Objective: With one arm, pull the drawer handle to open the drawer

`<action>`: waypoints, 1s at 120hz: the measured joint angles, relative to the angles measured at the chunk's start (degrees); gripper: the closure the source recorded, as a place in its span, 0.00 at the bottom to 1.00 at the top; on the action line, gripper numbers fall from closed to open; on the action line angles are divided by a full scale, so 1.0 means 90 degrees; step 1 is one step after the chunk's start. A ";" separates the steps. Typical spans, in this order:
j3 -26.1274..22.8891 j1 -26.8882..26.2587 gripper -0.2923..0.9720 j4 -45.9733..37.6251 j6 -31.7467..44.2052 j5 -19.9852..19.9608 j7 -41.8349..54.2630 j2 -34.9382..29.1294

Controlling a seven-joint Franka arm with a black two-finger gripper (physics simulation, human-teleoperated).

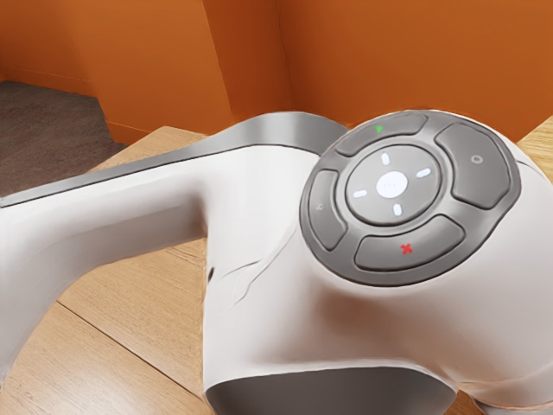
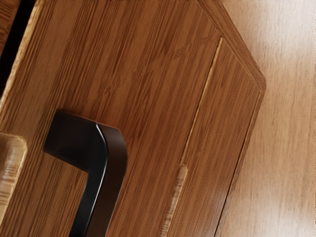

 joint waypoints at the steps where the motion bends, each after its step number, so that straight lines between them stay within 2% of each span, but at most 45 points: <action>1: 0.0000 -0.0005 0.25 -0.0002 0.0006 0.0000 0.0000 0.0007; 57: 0.0060 -0.0086 0.23 -0.0099 0.0195 0.0004 -0.0017 0.0198; 102: 0.0051 -0.0075 0.37 -0.0245 0.0194 0.0001 -0.0023 -0.0034; 120: 0.0059 -0.0142 0.34 -0.0399 0.0180 -0.0011 -0.0028 -0.0184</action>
